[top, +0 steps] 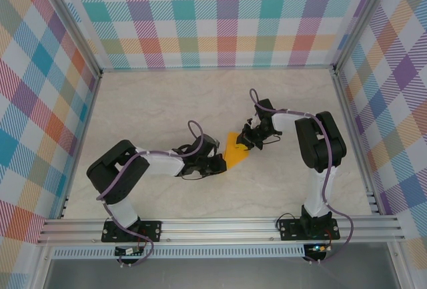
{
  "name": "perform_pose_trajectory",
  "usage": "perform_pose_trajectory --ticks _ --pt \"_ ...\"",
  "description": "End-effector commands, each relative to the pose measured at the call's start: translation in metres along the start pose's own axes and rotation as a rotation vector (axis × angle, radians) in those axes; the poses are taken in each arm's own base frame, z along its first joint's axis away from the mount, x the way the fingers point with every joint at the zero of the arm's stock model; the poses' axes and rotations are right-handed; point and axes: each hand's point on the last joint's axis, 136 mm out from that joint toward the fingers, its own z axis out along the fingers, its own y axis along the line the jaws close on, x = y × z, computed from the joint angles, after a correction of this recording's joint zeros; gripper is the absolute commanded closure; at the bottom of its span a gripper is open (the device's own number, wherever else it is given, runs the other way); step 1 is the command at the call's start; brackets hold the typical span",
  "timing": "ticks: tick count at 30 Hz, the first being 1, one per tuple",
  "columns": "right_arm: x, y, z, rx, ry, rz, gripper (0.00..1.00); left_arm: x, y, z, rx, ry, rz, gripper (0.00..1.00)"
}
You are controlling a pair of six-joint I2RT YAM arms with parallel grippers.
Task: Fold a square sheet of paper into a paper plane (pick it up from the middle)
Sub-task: Fourth fold the wing at the center of the table.
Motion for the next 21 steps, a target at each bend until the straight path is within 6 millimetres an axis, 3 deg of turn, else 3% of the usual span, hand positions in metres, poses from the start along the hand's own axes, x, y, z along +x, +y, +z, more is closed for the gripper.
perform_pose_trajectory --ticks 1,3,8,11,16,21 --pt "0.000 -0.079 0.027 0.269 -0.024 0.070 0.94 0.031 0.040 -0.003 -0.111 0.099 -0.062 0.95" --pt "-0.001 -0.067 0.024 0.230 -0.025 0.044 0.94 0.031 0.043 -0.002 -0.122 0.102 -0.061 0.98" --pt "0.005 -0.006 -0.003 0.134 -0.095 -0.126 0.93 0.031 0.048 0.002 -0.133 0.093 -0.073 1.00" --pt "0.017 0.020 -0.015 0.099 -0.119 -0.211 0.92 0.029 0.051 0.000 -0.151 0.082 -0.073 1.00" --pt "0.046 0.036 -0.010 0.046 -0.087 -0.294 0.92 0.028 0.051 -0.002 -0.152 0.069 -0.068 1.00" --pt "0.068 0.038 0.003 0.044 -0.037 -0.327 0.93 0.028 0.049 -0.002 -0.147 0.068 -0.070 1.00"
